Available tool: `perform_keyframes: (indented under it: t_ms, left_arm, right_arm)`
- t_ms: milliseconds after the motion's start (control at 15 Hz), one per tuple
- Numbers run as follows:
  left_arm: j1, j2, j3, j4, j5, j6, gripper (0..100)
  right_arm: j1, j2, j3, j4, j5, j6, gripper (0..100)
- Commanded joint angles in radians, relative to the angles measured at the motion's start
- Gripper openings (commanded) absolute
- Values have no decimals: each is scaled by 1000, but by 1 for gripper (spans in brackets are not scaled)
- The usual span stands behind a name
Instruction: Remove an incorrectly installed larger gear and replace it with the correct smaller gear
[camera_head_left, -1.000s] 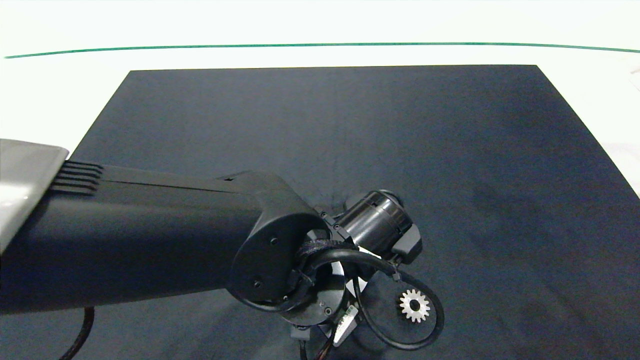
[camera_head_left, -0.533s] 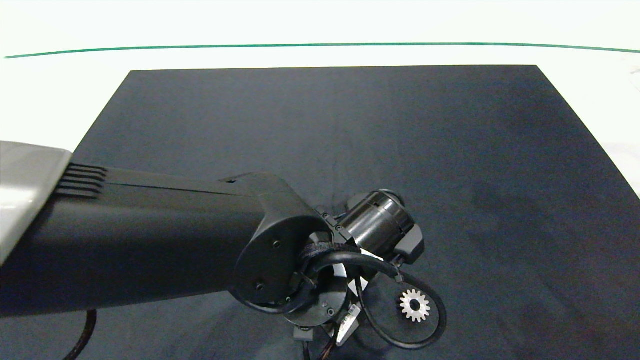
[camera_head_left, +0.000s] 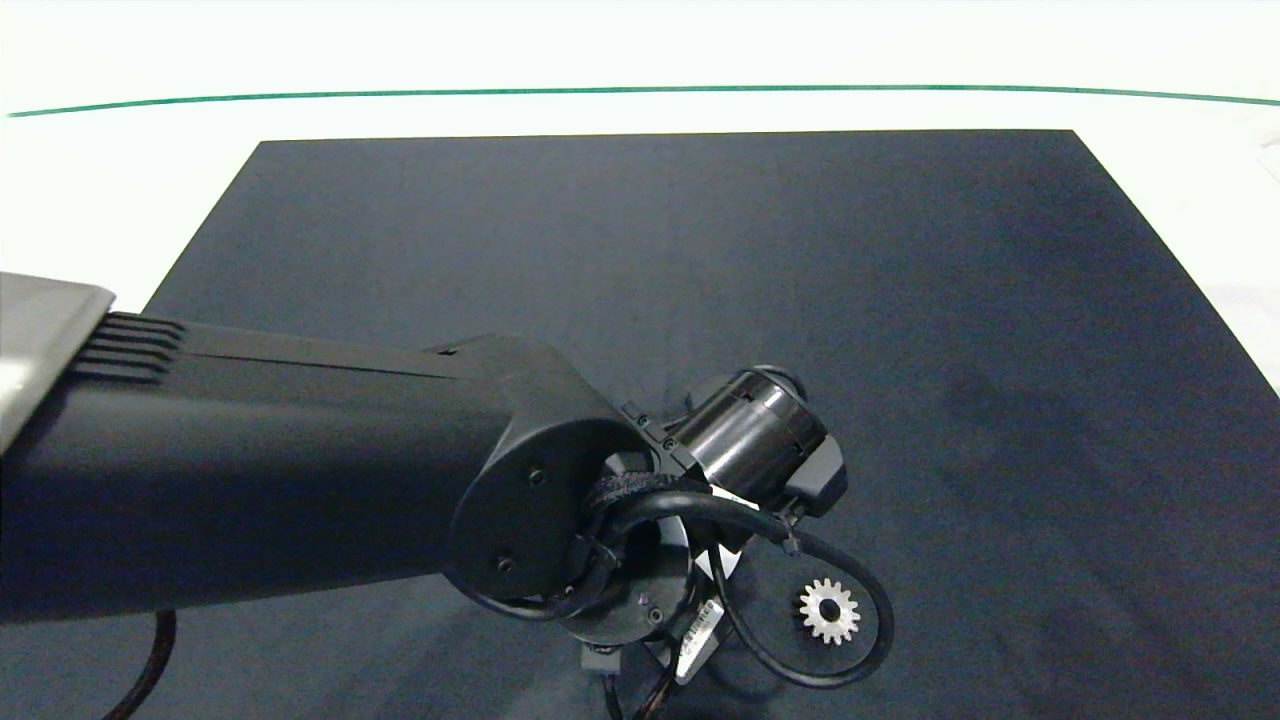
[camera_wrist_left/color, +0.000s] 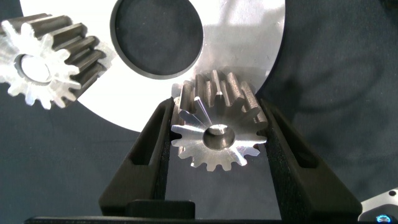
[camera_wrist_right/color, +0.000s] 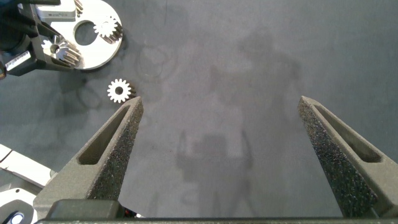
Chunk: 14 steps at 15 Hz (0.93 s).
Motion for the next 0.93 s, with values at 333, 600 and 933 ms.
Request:
perform_keyframes:
  t_ms: [333,600,933]
  left_arm:
    - [-1,-45,3,6,3,-1,34]
    - [1,-85,13,8,3,-12,34]
    - [9,-123,44,8,3,-13,34]
  right_arm:
    - [2,0,2,3,1,-3,100]
    - [1,0,2,3,1,-3,100]
    - [1,1,12,0,1,-12,100]
